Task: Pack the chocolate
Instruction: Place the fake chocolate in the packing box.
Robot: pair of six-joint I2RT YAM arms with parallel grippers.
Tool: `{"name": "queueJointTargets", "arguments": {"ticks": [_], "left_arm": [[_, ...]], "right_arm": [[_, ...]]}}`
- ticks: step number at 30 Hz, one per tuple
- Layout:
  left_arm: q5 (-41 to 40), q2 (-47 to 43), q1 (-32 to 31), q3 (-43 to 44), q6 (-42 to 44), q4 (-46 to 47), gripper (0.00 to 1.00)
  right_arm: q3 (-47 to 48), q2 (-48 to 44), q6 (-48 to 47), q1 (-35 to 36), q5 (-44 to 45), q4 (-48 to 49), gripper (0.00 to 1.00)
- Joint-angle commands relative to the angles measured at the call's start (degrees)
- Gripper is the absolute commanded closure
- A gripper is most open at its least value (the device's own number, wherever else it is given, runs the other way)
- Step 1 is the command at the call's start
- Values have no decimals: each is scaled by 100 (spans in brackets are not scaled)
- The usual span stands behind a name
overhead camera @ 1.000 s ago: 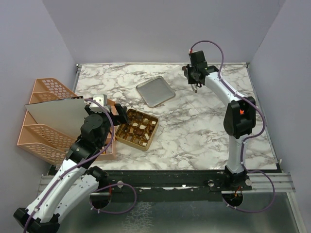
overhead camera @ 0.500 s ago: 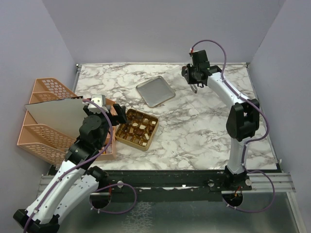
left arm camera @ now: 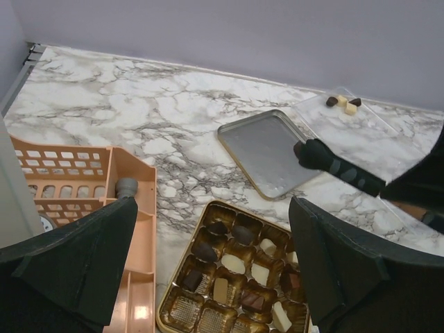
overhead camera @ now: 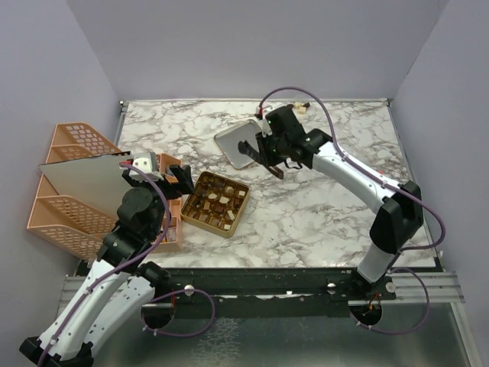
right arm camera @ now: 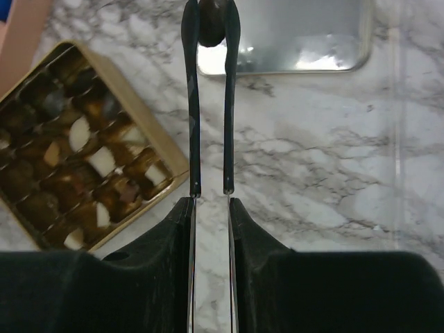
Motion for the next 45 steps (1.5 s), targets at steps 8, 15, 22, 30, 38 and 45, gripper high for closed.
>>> {"name": "queueJointTargets", "arguments": {"ticks": [8, 15, 22, 30, 38, 45], "left_arm": [[-670, -244, -15, -57, 64, 39, 1], [-860, -434, -7, -127, 89, 156, 1], [-834, -416, 2, -152, 116, 201, 1], [-823, -431, 2, -156, 116, 203, 1], [-823, -477, 2, -163, 116, 199, 1], [-823, -499, 2, -169, 116, 198, 1]], "right_arm": [[-1168, -1378, 572, 1164, -1186, 11, 74], [-1622, -1692, 600, 1703, -1627, -178, 74], [-1665, -1665, 599, 1998, -1716, -224, 73], [-1625, -1316, 631, 2125, -1567, -271, 71], [-1493, -1212, 652, 2143, -1517, -351, 71], [-1482, -1132, 643, 2168, -1517, -424, 71]]}}
